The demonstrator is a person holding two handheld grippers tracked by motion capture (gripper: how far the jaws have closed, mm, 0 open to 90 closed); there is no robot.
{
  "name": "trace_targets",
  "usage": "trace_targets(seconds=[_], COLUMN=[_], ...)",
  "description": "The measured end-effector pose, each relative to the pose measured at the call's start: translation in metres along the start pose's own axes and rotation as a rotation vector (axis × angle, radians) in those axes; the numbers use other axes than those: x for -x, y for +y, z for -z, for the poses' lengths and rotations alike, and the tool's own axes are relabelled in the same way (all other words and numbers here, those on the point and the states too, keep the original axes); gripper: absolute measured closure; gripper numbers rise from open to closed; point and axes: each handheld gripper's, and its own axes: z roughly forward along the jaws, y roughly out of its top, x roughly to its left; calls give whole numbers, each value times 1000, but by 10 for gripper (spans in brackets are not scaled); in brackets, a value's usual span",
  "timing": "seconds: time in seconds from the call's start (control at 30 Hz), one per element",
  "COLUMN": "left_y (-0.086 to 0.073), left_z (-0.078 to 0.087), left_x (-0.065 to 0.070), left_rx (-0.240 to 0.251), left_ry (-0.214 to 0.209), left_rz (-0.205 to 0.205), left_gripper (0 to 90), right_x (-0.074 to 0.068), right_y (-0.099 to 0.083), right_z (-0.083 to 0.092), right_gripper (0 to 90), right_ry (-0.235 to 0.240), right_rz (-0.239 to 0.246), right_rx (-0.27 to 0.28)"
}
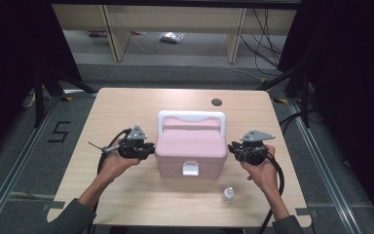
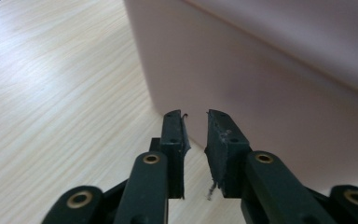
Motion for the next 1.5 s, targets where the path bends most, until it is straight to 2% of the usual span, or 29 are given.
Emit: trace_targets(seconds=[0.1, 0.13, 0.2, 0.23, 0.27, 0.33, 0.37, 0.4, 0.47, 0.6, 0.63, 0.67, 0.83, 0.9, 0.93, 0.97, 1.0, 1.07, 1.1, 1.13, 1.17, 1.2, 1.23, 1.27, 1.3, 1.33, 1.43, 1.47, 1.5], left_y=[0, 0, 0, 0, 0, 0, 0, 0, 0, 3, 4, 6, 10, 11, 12, 12, 15, 18, 18, 20, 25, 27, 27, 34, 34, 41, 49, 54, 61], left_z=[3, 4, 4, 3, 3, 2, 1, 1, 2, 6, 6, 9, 15, 17, 17, 17, 19, 20, 20, 22, 26, 27, 27, 32, 32, 38, 45, 50, 57], left_x=[-4, -7, -7, -7, -7, -8, -11, -11, -14, -18, -18, -20, -25, -27, -28, -28, -30, -31, -31, -32, -35, -36, -36, -39, -39, -43, -43, -43, -42], left_rx=[0, 1, 5, 4, -10, -17, -20, -20, -23, -28, -22, -18, -8, -16, -13, -3, -31, -45, -45, -45, -67, -75, -75, -87, -87, -84, -58, -49, -38], left_ry=[5, -12, -20, -20, -27, -20, -19, -19, -16, -10, -4, 2, -3, -5, -10, -10, -32, -38, -38, -33, -18, -23, -23, -17, -17, -17, -18, -30, -40], left_rz=[15, 32, 50, 53, 46, 51, 60, 60, 69, 71, 74, 73, 80, 76, 83, 101, 94, 86, 86, 81, 55, 47, 47, 35, 35, 16, 11, -3, -24], left_gripper=[722, 703, 688, 675, 662, 647, 624, 611, 589, 563, 557, 544, 524, 517, 517, 510, 481, 460, 450, 450, 441, 438, 433, 427, 419, 417, 404, 401, 397], right_x=[3, 1, 5, 6, 4, 4, 7, 7, 9, 8, 5, 6, 4, 5, 5, 3, 5, 6, 3, 3, 4, 1, 4, 5, 4, 3, 5, 4, 7], right_y=[-2, -5, -8, -9, -11, -12, -15, -15, -17, -19, -20, -22, -29, -32, -32, -34, -36, -39, -40, -40, -42, -42, -43, -44, -44, -44, -46, -46, -46], right_z=[3, 6, 7, 7, 9, 9, 11, 12, 14, 17, 18, 19, 23, 23, 23, 24, 25, 25, 26, 26, 25, 26, 26, 25, 26, 26, 25, 26, 26], right_gripper=[716, 681, 659, 641, 628, 617, 592, 592, 578, 559, 553, 539, 524, 516, 516, 516, 512, 508, 505, 505, 501, 501, 500, 499, 499, 498, 497, 494, 493], right_ry=[4, -7, -6, -4, -7, -12, -17, -20, -24, -15, -18, -11, -13, -16, -16, -16, -15, -21, -18, -18, -13, -12, -16, -16, -12, -10, -18, -13, -11], right_rz=[-15, -50, -8, -8, -42, -45, -27, -40, -7, -30, -51, -24, -38, -25, -25, -49, -44, -25, -59, -59, -47, -84, -50, -45, -53, -70, -41, -71, -50], right_rx=[-3, -17, -14, -12, -25, -24, -21, -23, -6, -20, -25, -26, -42, -34, -34, -45, -46, -50, -63, -63, -62, -72, -67, -67, -74, -77, -66, -80, -81])
